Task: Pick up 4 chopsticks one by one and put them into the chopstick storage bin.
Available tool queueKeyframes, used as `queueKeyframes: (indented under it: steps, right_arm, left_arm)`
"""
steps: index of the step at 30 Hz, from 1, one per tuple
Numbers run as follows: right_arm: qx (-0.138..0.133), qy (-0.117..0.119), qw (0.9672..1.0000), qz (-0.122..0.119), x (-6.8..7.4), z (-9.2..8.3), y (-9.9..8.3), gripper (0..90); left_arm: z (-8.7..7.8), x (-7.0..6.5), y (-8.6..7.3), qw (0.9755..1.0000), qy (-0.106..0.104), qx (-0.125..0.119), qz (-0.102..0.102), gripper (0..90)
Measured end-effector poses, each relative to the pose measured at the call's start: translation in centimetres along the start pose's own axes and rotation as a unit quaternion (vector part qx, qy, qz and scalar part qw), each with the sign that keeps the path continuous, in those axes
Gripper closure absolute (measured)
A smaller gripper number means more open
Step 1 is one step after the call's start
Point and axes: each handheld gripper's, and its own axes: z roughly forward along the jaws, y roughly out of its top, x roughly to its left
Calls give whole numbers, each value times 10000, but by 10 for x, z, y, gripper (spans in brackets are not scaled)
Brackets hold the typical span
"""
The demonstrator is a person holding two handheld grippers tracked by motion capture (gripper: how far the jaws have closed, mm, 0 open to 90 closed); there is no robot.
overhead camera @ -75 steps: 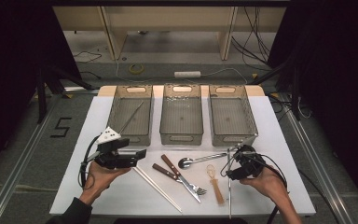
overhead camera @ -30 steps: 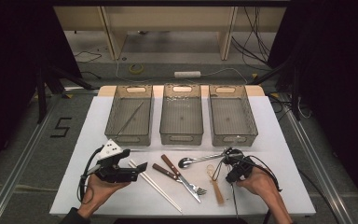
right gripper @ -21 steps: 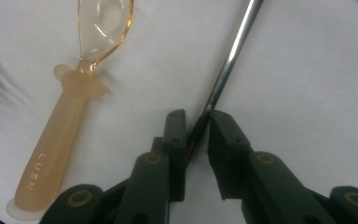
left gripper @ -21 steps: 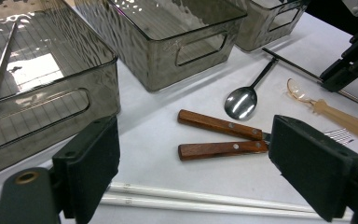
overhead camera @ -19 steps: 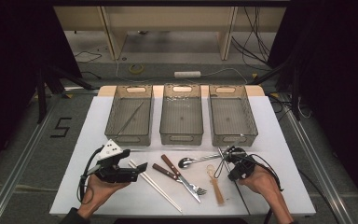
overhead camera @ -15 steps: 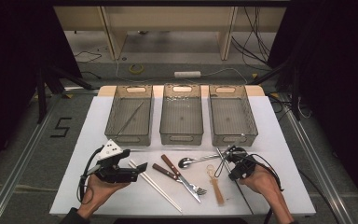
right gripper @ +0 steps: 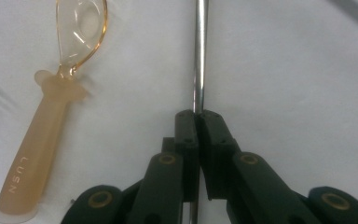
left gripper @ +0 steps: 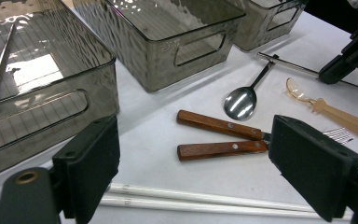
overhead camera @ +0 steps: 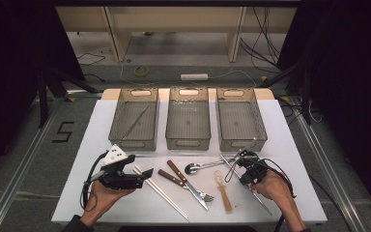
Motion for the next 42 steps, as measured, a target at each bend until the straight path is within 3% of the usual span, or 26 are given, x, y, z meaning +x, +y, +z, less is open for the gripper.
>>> queueKeyframes:
  steps: [6, 10, 17, 21, 33, 42]
  right_arm:
    - [-236, -3, 9997, -116, -3, -14, -1, 868]
    - [-412, 51, 9986, -335, 0, -25, 0, 868]
    - [-688, 91, 9942, -825, 16, -40, 6, 868]
    - [-715, 122, 9916, -1075, 27, -44, 10, 869]
    - [-831, 169, 9763, -1991, 63, -52, 28, 869]
    - [-856, 198, 9660, -2432, 81, -53, 35, 869]
  left_arm:
    - [1, 0, 0, 10000, -35, 5, 11, 158]
    - [3, -2, 1, 10000, -80, 22, 21, 158]
    - [8, -7, 4, 9997, -206, 76, 135, 158]
    - [11, -10, 7, 9994, -278, 94, 205, 158]
    - [28, -19, 20, 9971, -535, 221, 490, 158]
    - [43, -30, 34, 9926, -650, 439, 930, 158]
